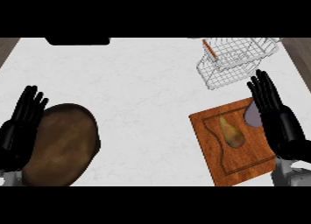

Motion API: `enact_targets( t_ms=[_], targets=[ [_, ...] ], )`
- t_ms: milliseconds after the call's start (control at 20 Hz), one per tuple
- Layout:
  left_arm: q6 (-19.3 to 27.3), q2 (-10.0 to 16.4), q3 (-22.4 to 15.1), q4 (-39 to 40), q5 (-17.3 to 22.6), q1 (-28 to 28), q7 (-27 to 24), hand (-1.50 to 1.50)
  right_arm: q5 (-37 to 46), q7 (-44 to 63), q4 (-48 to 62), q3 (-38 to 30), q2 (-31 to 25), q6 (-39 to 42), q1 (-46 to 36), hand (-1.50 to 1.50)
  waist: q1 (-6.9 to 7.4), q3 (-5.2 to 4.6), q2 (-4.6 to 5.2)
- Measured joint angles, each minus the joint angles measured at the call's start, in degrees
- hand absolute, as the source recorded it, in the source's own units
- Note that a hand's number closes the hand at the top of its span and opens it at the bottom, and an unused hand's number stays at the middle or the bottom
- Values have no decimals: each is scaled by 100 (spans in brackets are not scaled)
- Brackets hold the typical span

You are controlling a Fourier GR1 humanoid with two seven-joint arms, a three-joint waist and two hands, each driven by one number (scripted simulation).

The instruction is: Pick the eggplant from the cutting board and place it in the tiered basket

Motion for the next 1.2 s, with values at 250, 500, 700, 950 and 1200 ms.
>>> enact_targets(
  t_ms=[250, 500, 700, 950, 1200],
  targets=[
    [-107, -64, -357, 181, -126, -321, 343, 0, -229, 918, 533, -817, -290, -423, -218, 150, -46, 9, 109],
    [-310, -137, -692, 319, -112, -350, 585, 0, 447, 1909, 1404, -1723, -762, -1793, 104, -150, -272, -21, 236],
    [-383, -308, -951, 615, -136, -745, 932, 0, 1207, 2937, 1568, -1641, -962, -2575, -62, -150, -114, -6, 173],
    [-443, -468, -1081, 923, -193, -1050, 1050, 0, 1823, 4585, 1409, -1014, -1573, -2061, -565, -150, 23, -6, 131],
    [-465, -568, -1171, 1046, -242, -1191, 1102, 0, 2074, 6121, 1545, -525, -2406, -891, -1295, -150, 144, -14, 125]
  ],
)
